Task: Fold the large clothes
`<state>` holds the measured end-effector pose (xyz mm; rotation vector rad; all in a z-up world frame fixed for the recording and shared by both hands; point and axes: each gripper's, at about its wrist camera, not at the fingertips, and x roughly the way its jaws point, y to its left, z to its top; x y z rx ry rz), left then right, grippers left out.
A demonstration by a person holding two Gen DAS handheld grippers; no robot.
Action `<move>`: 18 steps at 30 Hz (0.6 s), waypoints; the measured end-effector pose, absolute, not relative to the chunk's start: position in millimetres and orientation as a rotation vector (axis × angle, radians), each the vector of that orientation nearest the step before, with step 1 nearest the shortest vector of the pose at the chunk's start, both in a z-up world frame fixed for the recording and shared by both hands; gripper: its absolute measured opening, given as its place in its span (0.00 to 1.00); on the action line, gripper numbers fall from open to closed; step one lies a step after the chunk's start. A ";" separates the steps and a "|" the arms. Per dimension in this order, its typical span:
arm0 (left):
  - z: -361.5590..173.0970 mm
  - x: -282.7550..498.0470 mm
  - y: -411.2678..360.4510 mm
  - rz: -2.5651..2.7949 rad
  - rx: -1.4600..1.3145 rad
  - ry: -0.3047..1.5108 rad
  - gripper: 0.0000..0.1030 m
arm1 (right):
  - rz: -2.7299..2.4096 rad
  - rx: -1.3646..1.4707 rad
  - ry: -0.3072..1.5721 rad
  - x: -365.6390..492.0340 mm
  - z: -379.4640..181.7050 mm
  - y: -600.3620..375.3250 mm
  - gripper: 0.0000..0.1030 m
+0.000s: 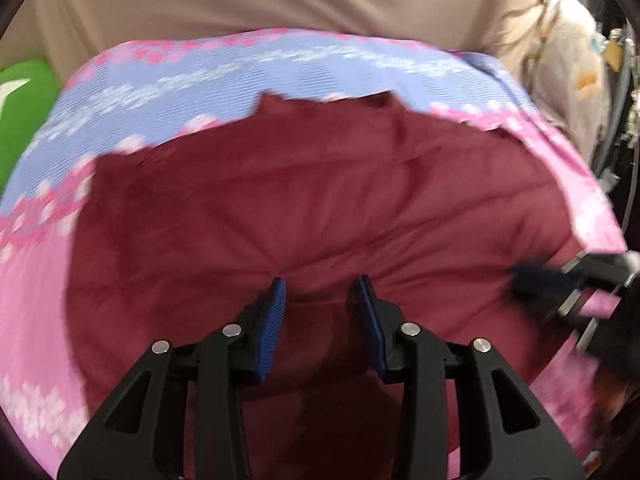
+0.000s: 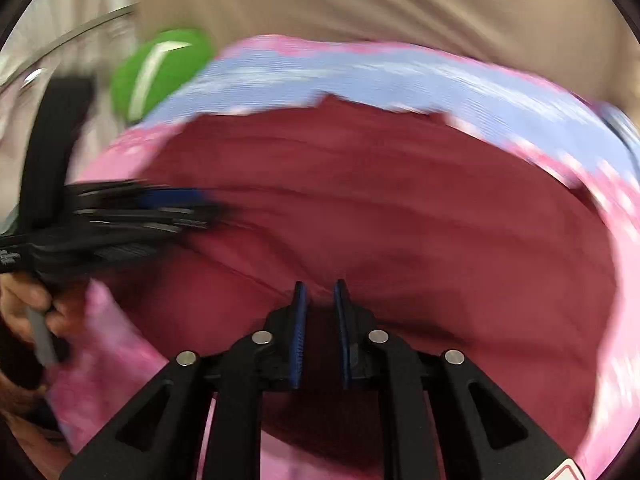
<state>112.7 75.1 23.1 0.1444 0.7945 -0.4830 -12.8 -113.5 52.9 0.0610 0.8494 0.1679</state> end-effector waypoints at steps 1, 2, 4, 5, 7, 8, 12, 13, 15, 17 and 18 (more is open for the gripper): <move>21.5 110.0 88.1 -0.457 0.128 0.801 0.35 | 0.117 0.093 0.855 -21.2 48.9 -133.8 0.11; 20.0 110.1 101.5 -0.433 0.108 0.814 0.35 | 0.051 0.132 0.860 -32.5 44.5 -159.1 0.10; 12.2 108.2 133.7 -0.375 0.059 0.846 0.35 | -0.106 0.214 0.880 -60.6 31.5 -215.7 0.07; 8.0 108.1 141.6 -0.346 0.053 0.848 0.35 | -0.144 0.251 0.878 -73.3 24.5 -235.3 0.06; 2.8 107.6 159.7 -0.337 0.002 0.855 0.35 | -0.187 0.305 0.883 -90.5 13.4 -255.5 0.05; 4.2 108.5 162.4 -0.337 -0.017 0.858 0.34 | -0.193 0.321 0.885 -95.0 12.5 -260.7 0.06; 33.7 116.2 159.1 -0.325 -0.037 0.790 0.34 | -0.228 0.263 0.832 -85.2 40.1 -249.5 0.18; 45.6 121.2 154.8 -0.330 -0.036 0.757 0.34 | -0.199 0.268 0.805 -78.9 50.4 -248.0 0.18; 64.5 135.3 142.4 -0.334 -0.023 0.702 0.42 | -0.135 0.279 0.759 -50.3 71.1 -238.0 0.18; 77.9 152.5 123.3 -0.330 -0.011 0.678 0.50 | -0.071 0.255 0.729 -21.2 88.0 -223.7 0.19; 81.5 166.8 110.9 -0.347 -0.008 0.675 0.52 | -0.050 0.223 0.723 -4.1 93.6 -211.8 0.19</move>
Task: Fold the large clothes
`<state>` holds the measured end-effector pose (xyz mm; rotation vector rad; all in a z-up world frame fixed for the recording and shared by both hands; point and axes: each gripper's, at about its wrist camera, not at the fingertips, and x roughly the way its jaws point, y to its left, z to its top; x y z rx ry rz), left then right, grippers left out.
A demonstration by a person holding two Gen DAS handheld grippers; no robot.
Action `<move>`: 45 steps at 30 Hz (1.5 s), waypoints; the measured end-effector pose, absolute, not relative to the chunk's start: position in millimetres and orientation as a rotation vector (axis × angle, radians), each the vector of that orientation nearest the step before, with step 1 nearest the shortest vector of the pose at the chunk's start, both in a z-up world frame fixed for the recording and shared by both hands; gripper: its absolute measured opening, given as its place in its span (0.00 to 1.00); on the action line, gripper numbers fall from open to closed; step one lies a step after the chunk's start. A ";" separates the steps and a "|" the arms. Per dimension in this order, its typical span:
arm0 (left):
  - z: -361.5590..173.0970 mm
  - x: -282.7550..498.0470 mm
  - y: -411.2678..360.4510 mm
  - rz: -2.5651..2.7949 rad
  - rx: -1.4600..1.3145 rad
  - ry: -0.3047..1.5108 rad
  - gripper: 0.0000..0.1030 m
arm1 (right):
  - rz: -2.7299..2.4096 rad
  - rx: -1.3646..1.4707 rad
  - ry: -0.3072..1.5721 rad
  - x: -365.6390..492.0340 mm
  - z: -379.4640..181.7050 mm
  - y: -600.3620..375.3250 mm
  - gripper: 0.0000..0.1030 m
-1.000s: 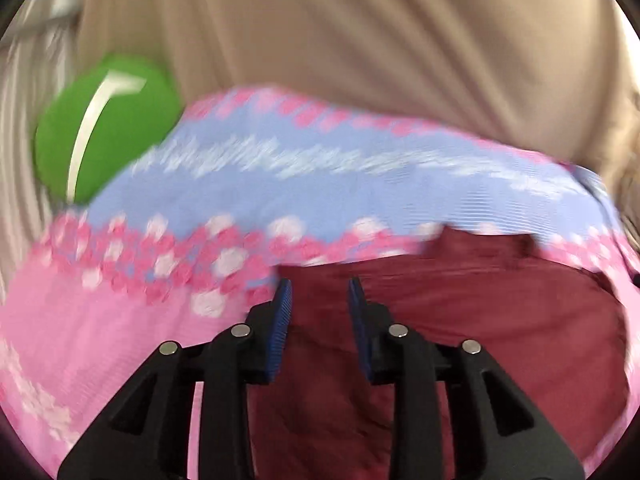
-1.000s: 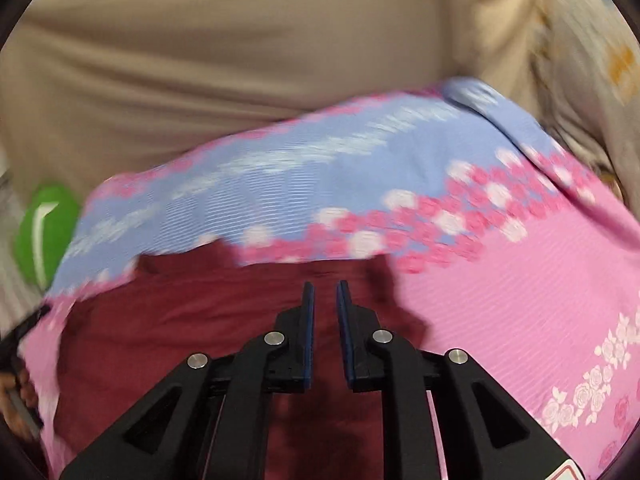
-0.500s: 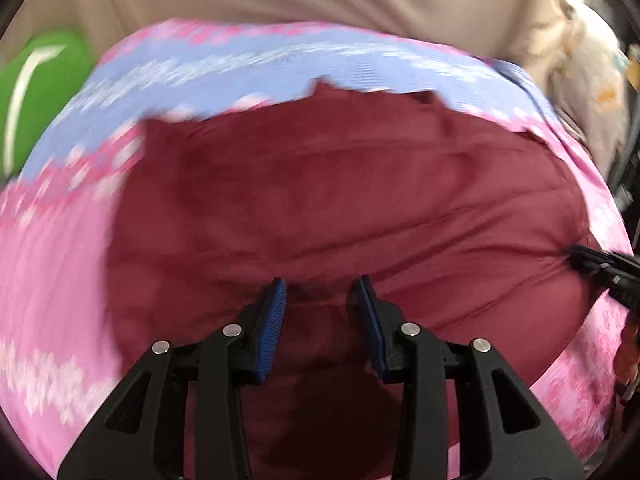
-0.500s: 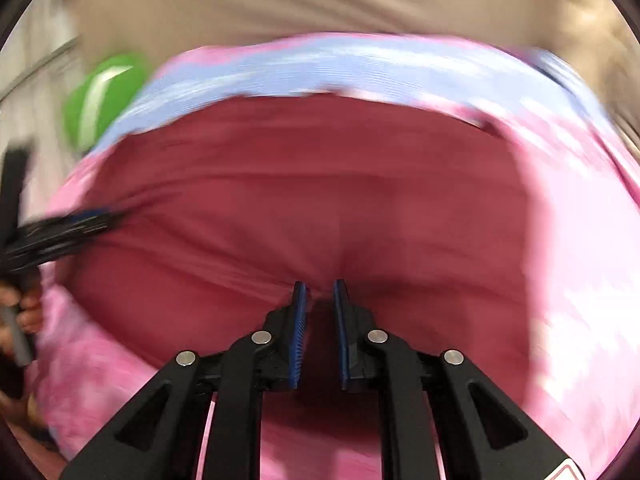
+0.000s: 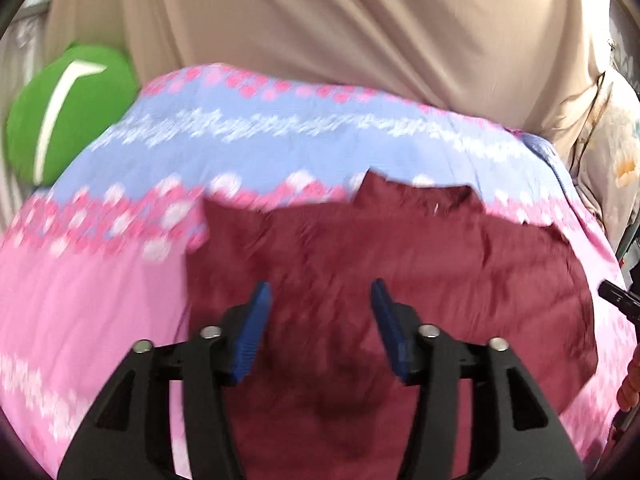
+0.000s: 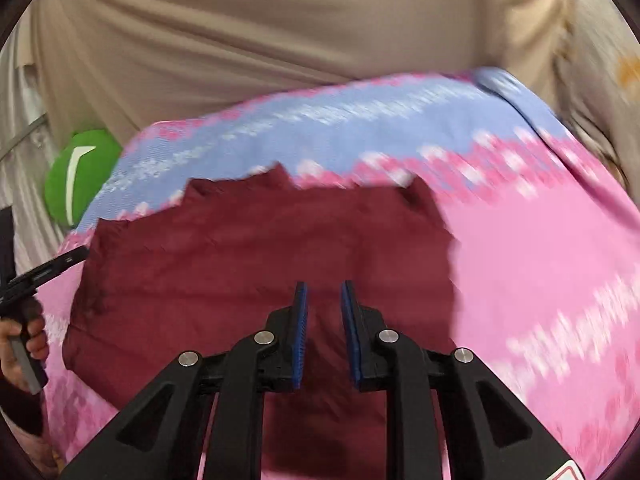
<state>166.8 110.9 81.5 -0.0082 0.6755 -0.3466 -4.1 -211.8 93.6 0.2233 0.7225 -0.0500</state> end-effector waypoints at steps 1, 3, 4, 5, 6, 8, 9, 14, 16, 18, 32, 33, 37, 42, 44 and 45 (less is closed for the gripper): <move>80.4 173.9 103.4 -0.356 -0.009 0.686 0.53 | -0.029 0.195 0.725 10.6 95.1 -200.0 0.18; 68.5 198.9 84.3 -0.391 -0.009 0.731 0.53 | 0.032 0.164 0.731 41.2 92.1 -177.3 0.19; 61.1 208.6 78.8 -0.392 -0.005 0.744 0.53 | 0.064 0.162 0.736 52.5 90.0 -168.4 0.19; 53.6 218.1 74.9 -0.364 0.002 0.752 0.53 | 0.079 0.156 0.741 64.1 85.4 -164.4 0.18; 45.9 228.8 74.3 -0.325 0.011 0.762 0.53 | 0.043 0.132 0.746 78.6 78.9 -167.2 0.18; 37.8 240.2 79.1 -0.291 0.012 0.759 0.54 | -0.060 0.110 0.761 100.4 69.4 -180.5 0.18; 32.1 248.2 86.5 -0.274 0.001 0.767 0.54 | -0.130 0.136 0.775 108.9 60.5 -201.7 0.19; 13.8 267.8 107.9 -0.274 -0.057 0.778 0.54 | -0.244 0.374 0.833 116.0 20.6 -283.7 0.15; 12.6 271.7 106.7 -0.263 -0.053 0.774 0.55 | -0.266 0.346 0.843 117.8 21.0 -278.7 0.15; 14.6 271.2 108.6 -0.264 -0.060 0.767 0.54 | -0.313 0.277 0.849 118.6 27.1 -268.1 0.16; 35.4 126.8 70.7 -0.496 0.072 0.809 0.52 | 0.226 0.153 0.832 24.8 64.2 -80.4 0.20; 31.0 122.8 73.1 -0.483 0.085 0.805 0.52 | 0.185 0.103 0.843 17.8 55.6 -75.7 0.19; 19.6 112.1 108.4 -0.385 0.074 0.811 0.53 | -0.011 0.139 0.830 -11.5 45.1 -126.7 0.19; 7.0 117.4 155.1 -0.304 -0.007 0.841 0.53 | -0.302 0.334 0.849 -59.7 19.6 -229.3 0.15; 8.5 114.3 157.7 -0.294 -0.022 0.842 0.52 | -0.318 0.373 0.851 -62.8 23.8 -242.7 0.12; 12.2 113.5 157.5 -0.292 -0.027 0.840 0.51 | -0.333 0.371 0.843 -64.6 30.0 -240.4 0.15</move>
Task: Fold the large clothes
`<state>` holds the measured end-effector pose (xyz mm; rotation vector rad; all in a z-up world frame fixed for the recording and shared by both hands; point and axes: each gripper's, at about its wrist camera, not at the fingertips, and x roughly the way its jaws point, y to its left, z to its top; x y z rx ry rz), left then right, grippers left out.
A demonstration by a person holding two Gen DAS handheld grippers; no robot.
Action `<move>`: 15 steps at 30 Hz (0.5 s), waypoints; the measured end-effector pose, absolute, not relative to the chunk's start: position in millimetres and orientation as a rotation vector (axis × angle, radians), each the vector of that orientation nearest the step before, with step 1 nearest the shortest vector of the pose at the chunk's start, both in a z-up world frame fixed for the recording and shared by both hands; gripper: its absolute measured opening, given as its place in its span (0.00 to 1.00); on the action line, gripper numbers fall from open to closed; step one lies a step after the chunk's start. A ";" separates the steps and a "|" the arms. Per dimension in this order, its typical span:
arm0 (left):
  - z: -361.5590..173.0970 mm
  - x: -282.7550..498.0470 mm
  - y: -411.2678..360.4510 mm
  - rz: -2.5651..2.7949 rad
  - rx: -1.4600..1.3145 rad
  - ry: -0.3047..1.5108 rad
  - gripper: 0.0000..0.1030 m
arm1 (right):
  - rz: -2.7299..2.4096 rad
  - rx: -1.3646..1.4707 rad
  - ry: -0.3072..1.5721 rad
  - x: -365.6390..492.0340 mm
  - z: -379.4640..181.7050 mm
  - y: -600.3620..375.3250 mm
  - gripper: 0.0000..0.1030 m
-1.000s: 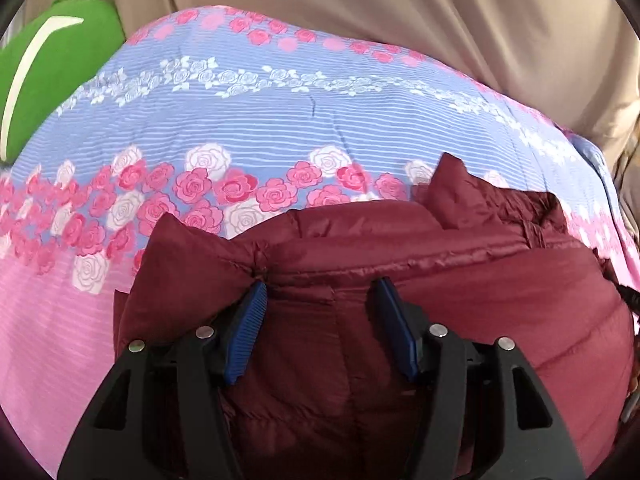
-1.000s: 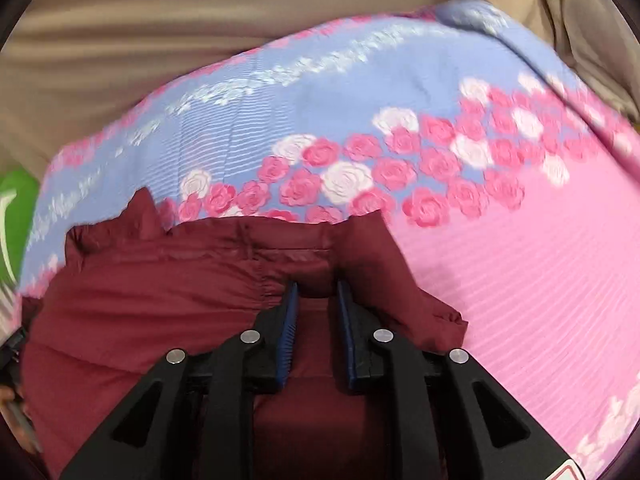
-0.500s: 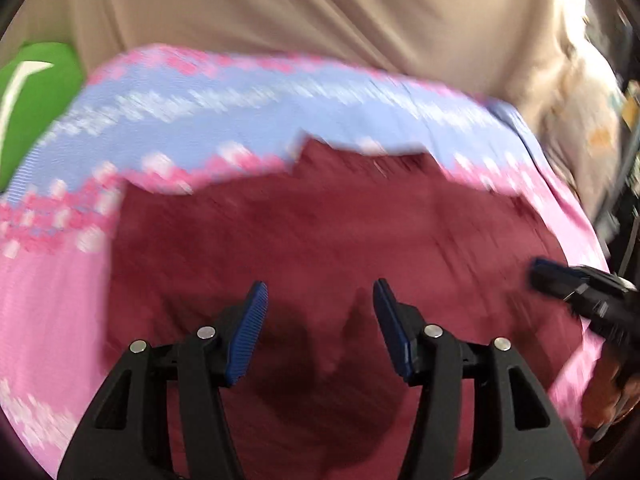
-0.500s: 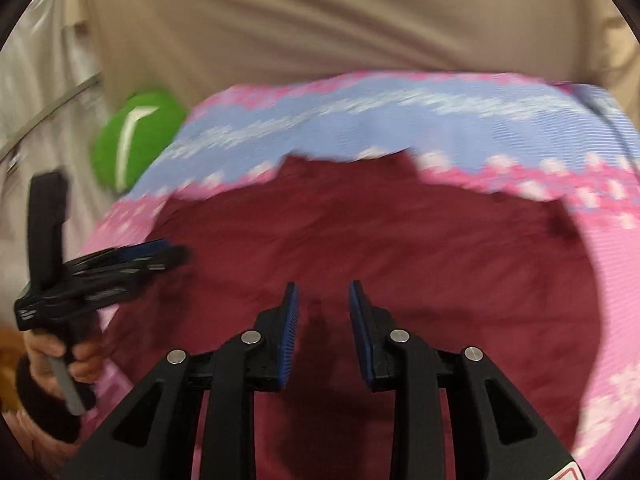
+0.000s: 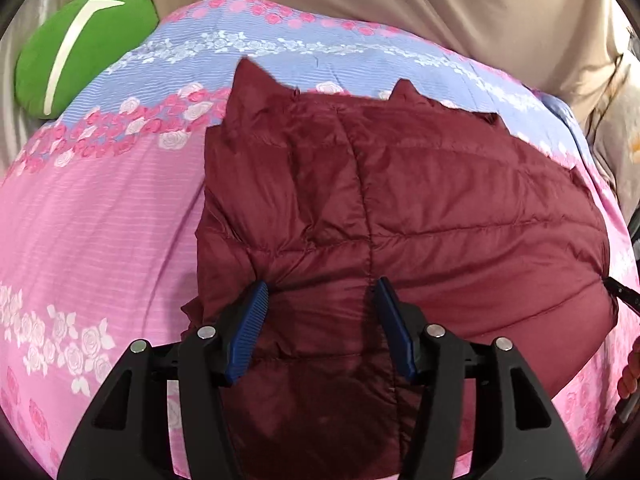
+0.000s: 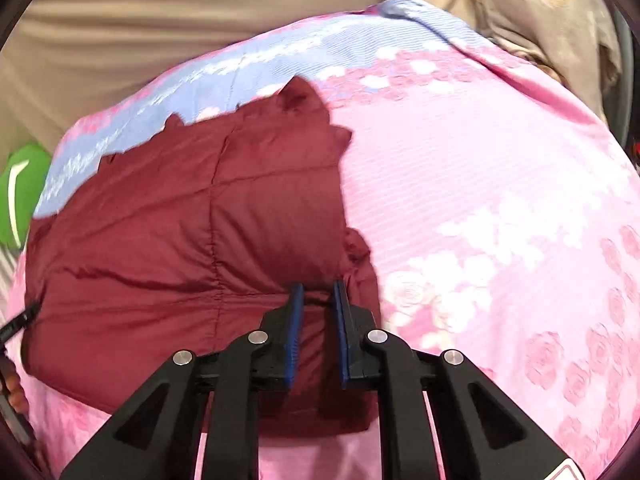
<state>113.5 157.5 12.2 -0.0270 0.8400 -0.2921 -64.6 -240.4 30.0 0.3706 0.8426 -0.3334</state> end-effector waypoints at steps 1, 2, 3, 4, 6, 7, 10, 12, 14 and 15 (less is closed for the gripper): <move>15.0 112.3 156.4 -0.300 -0.032 0.837 0.51 | -0.329 0.355 0.832 -62.8 36.6 -234.4 0.23; 19.4 110.5 153.9 -0.320 -0.043 0.830 0.51 | -0.309 0.337 0.820 -59.8 44.0 -225.9 0.23; 22.4 110.7 150.3 -0.329 -0.046 0.824 0.51 | -0.264 0.320 0.805 -54.4 53.7 -212.9 0.23; 26.1 110.4 147.5 -0.336 -0.049 0.812 0.51 | -0.215 0.310 0.793 -45.2 60.0 -202.1 0.23; 28.6 110.3 139.7 -0.346 -0.038 0.799 0.51 | -0.104 0.276 0.779 -27.6 73.9 -169.2 0.23; 27.9 111.6 136.2 -0.346 -0.034 0.801 0.51 | -0.066 0.255 0.776 -19.2 77.2 -154.1 0.23; 23.4 115.4 135.3 -0.349 -0.044 0.817 0.51 | 0.036 0.179 0.782 14.0 82.8 -107.2 0.23; 23.0 118.3 139.4 -0.353 -0.059 0.818 0.51 | 0.067 0.132 0.810 40.7 76.7 -83.5 0.23; 19.8 121.0 145.3 -0.336 -0.072 0.828 0.51 | 0.084 0.104 0.867 67.4 59.6 -70.1 0.22; 18.2 122.3 147.6 -0.332 -0.080 0.833 0.51 | 0.074 0.075 0.906 83.0 44.3 -64.4 0.22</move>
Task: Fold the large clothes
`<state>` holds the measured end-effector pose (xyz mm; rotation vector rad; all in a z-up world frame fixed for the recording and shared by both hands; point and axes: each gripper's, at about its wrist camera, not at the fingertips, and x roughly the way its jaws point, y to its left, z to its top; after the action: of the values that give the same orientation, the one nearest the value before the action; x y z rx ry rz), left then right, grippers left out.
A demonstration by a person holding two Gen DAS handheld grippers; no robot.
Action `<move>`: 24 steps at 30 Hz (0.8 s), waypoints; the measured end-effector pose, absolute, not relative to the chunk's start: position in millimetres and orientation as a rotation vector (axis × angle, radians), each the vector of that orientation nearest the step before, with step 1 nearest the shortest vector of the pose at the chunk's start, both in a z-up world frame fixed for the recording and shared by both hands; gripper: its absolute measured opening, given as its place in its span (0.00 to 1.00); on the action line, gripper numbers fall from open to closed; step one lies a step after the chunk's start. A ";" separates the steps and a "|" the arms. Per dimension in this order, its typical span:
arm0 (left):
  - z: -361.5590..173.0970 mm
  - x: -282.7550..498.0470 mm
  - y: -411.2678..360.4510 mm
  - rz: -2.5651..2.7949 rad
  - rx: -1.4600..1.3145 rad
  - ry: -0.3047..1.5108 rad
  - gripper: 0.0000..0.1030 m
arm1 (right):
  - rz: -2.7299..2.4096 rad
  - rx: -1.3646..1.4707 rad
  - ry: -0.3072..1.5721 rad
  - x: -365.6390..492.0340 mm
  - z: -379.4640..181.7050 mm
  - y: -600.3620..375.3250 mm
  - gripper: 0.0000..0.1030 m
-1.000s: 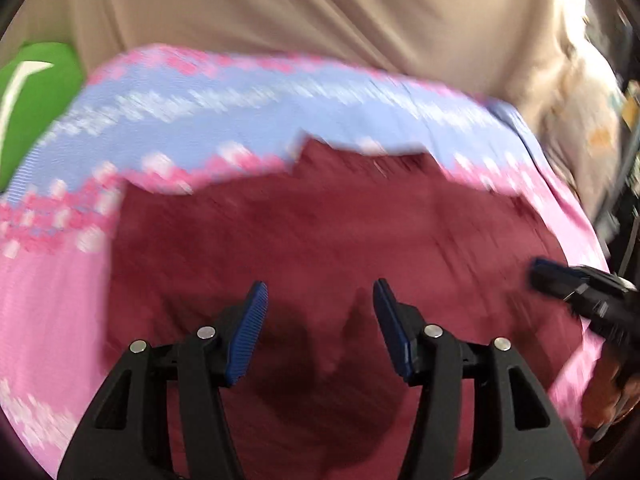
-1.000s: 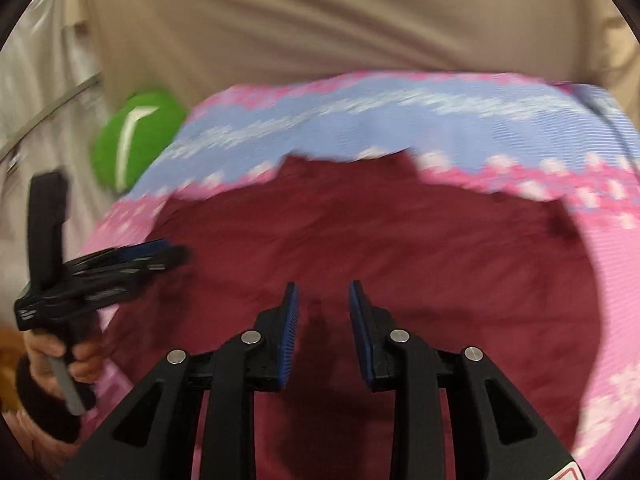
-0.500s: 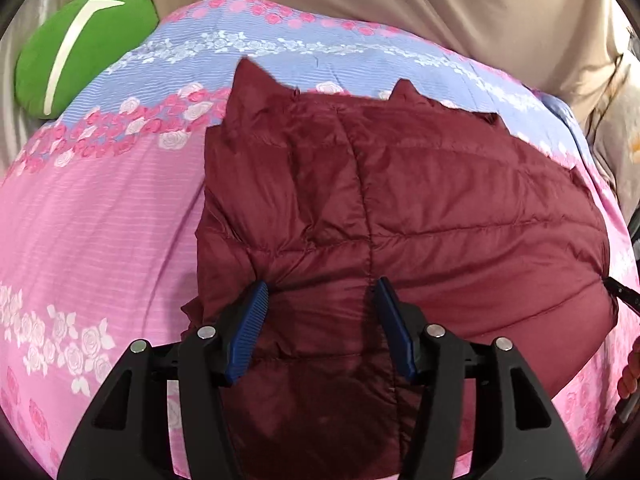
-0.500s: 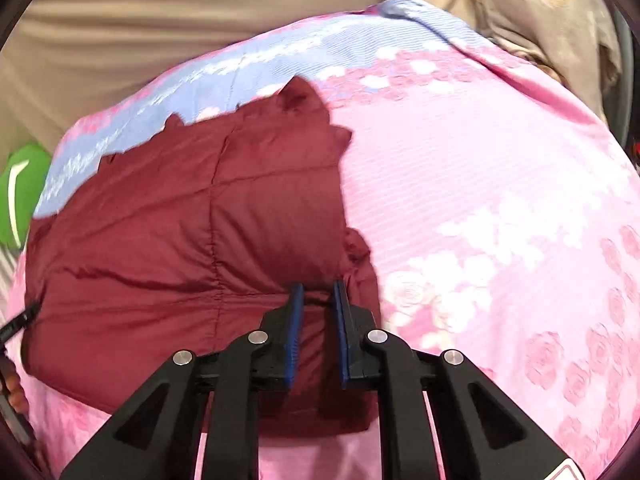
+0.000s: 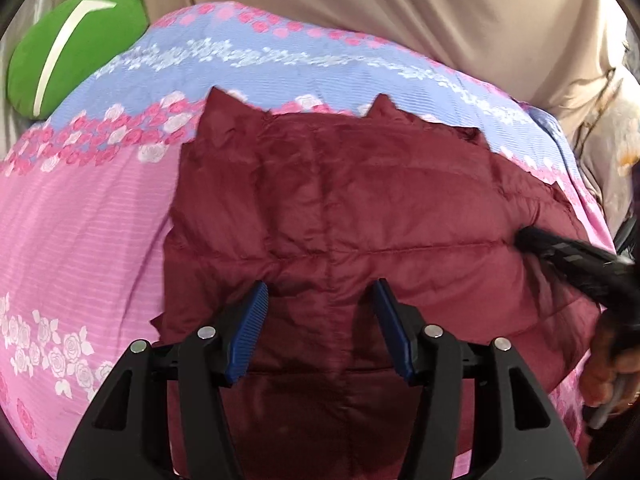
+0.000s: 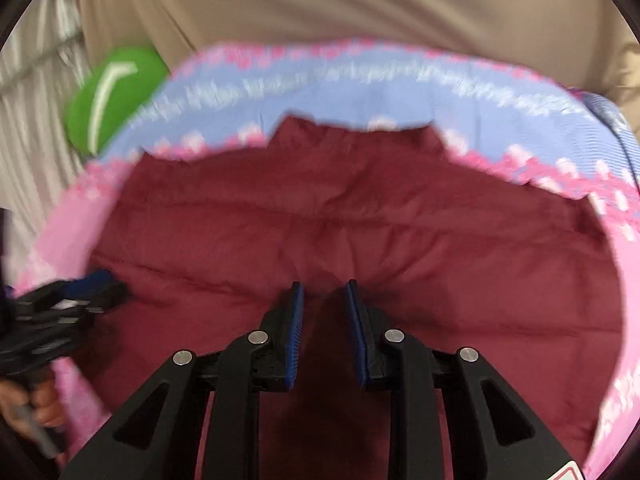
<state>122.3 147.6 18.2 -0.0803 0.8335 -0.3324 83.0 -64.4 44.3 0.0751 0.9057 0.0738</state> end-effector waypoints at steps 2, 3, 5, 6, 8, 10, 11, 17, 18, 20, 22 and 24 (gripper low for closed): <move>15.0 124.8 152.2 -0.327 -0.099 0.842 0.51 | 0.071 0.046 0.927 92.7 32.5 -57.8 0.22; 13.9 125.6 153.3 -0.327 -0.102 0.846 0.51 | 0.065 0.043 0.938 93.8 33.5 -54.9 0.22; 11.4 127.0 152.9 -0.330 -0.096 0.849 0.51 | 0.077 0.070 0.941 93.2 43.3 -54.5 0.22; 10.4 127.1 151.4 -0.330 -0.093 0.851 0.51 | 0.101 0.108 0.920 92.9 53.8 -55.5 0.22; 9.1 127.6 149.0 -0.330 -0.080 0.850 0.52 | 0.099 0.114 0.888 93.4 66.3 -50.3 0.22; 8.6 127.7 148.1 -0.331 -0.070 0.845 0.52 | 0.102 0.100 0.869 101.1 74.3 -42.8 0.22; 8.3 128.2 148.1 -0.332 -0.070 0.844 0.52 | 0.104 0.099 0.871 107.1 73.8 -39.7 0.22; 8.2 128.3 151.2 -0.354 -0.090 0.832 0.52 | 0.081 0.088 0.964 161.9 31.5 -34.6 0.18; 10.0 128.1 153.3 -0.358 -0.101 0.829 0.52 | 0.080 0.094 0.962 164.1 29.9 -35.3 0.18; 16.3 127.2 164.4 -0.357 -0.133 0.809 0.52 | 0.082 0.117 0.966 161.9 35.4 -38.4 0.17; 26.1 126.6 184.7 -0.343 -0.178 0.774 0.52 | 0.099 0.166 0.947 150.3 47.7 -47.7 0.18; 31.5 130.0 205.4 -0.329 -0.213 0.770 0.52 | 0.101 0.199 0.923 135.6 60.9 -58.5 0.18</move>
<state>130.0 205.4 31.5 -0.2133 0.7698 -0.3288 135.6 -58.5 60.9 0.1989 0.9235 0.1015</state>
